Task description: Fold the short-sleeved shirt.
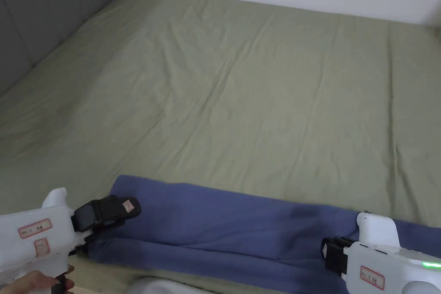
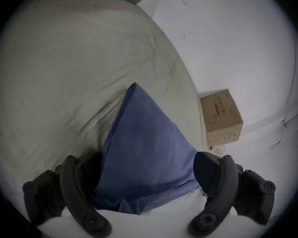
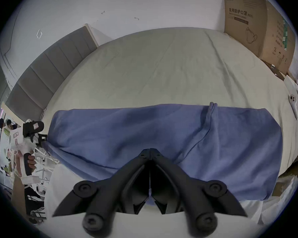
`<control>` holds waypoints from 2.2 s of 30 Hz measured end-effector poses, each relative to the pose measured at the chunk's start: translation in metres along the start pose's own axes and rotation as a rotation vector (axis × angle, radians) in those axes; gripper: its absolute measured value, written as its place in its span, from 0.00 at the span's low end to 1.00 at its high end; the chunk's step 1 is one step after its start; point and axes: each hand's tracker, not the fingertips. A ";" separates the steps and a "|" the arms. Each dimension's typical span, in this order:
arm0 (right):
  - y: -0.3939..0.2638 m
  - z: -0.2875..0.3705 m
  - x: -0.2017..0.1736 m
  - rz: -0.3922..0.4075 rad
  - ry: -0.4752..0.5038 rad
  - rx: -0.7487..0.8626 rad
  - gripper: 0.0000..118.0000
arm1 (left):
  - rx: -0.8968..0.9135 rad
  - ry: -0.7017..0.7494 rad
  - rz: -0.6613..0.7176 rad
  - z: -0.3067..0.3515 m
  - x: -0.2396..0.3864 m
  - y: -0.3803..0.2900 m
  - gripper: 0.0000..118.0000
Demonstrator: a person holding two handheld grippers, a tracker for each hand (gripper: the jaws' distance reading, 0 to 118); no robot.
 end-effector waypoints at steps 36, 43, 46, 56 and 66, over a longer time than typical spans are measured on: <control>-0.004 0.028 0.055 -0.113 -0.025 0.032 0.00 | -0.056 0.087 -0.624 -0.043 0.203 -0.045 0.04; -0.012 0.042 0.086 -0.149 -0.040 0.039 0.00 | -0.272 0.064 -0.791 -0.143 0.226 -0.123 0.04; -0.016 0.050 0.099 -0.139 -0.069 0.040 0.00 | -0.321 0.061 -0.783 -0.161 0.223 -0.133 0.08; -0.023 0.059 0.112 -0.168 -0.073 0.048 0.00 | -0.290 0.009 -0.681 -0.130 0.228 -0.112 0.96; -0.026 0.055 0.114 -0.199 -0.044 0.052 0.00 | -0.248 0.146 -0.557 -0.135 0.177 -0.109 0.00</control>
